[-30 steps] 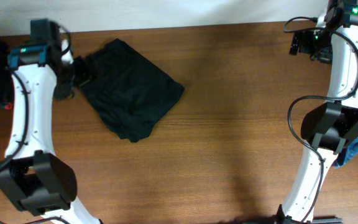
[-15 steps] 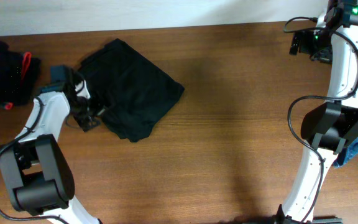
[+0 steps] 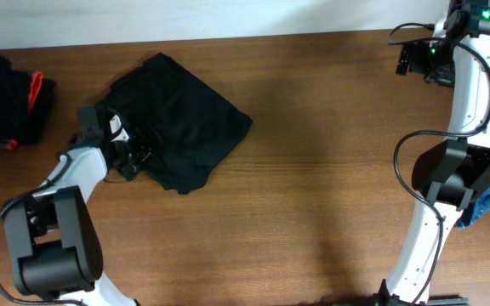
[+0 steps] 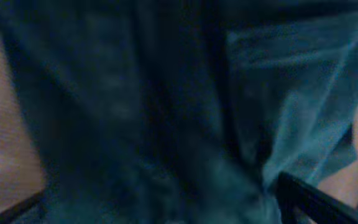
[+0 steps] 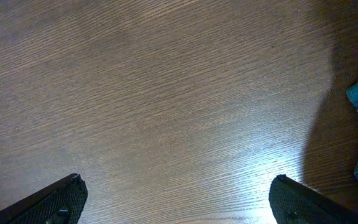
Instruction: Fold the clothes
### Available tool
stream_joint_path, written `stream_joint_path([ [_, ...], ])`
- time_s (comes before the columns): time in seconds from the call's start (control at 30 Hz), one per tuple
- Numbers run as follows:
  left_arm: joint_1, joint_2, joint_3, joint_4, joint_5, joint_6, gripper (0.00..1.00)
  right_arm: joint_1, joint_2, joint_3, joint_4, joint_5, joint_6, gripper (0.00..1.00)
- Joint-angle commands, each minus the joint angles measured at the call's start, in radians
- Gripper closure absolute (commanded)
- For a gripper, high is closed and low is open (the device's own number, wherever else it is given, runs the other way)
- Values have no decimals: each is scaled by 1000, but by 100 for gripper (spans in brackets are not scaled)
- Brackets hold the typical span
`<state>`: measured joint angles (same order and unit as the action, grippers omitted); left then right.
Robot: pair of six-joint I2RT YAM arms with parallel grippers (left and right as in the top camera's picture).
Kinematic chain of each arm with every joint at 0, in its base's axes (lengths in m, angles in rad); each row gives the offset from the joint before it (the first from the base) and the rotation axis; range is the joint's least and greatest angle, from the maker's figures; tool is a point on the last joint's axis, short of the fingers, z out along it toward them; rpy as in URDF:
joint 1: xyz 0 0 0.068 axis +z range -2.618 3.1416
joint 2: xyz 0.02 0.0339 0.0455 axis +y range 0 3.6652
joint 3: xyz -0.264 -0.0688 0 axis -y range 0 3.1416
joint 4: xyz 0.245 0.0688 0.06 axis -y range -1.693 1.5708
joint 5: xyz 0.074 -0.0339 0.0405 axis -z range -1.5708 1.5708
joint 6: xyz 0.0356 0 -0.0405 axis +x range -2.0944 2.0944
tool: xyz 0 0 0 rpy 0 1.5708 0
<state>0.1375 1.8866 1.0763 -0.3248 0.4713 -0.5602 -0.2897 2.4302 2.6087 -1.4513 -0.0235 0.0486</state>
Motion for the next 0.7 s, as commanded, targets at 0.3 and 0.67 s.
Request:
stream_joint_path([
  [0.3,-104,117,-134,250,-15,-159,1,-5,-21,10,0,-2,1,1],
  [0.67,-93,145,-130,343,21,-134,100,-5,-21,10,0,-2,1,1],
])
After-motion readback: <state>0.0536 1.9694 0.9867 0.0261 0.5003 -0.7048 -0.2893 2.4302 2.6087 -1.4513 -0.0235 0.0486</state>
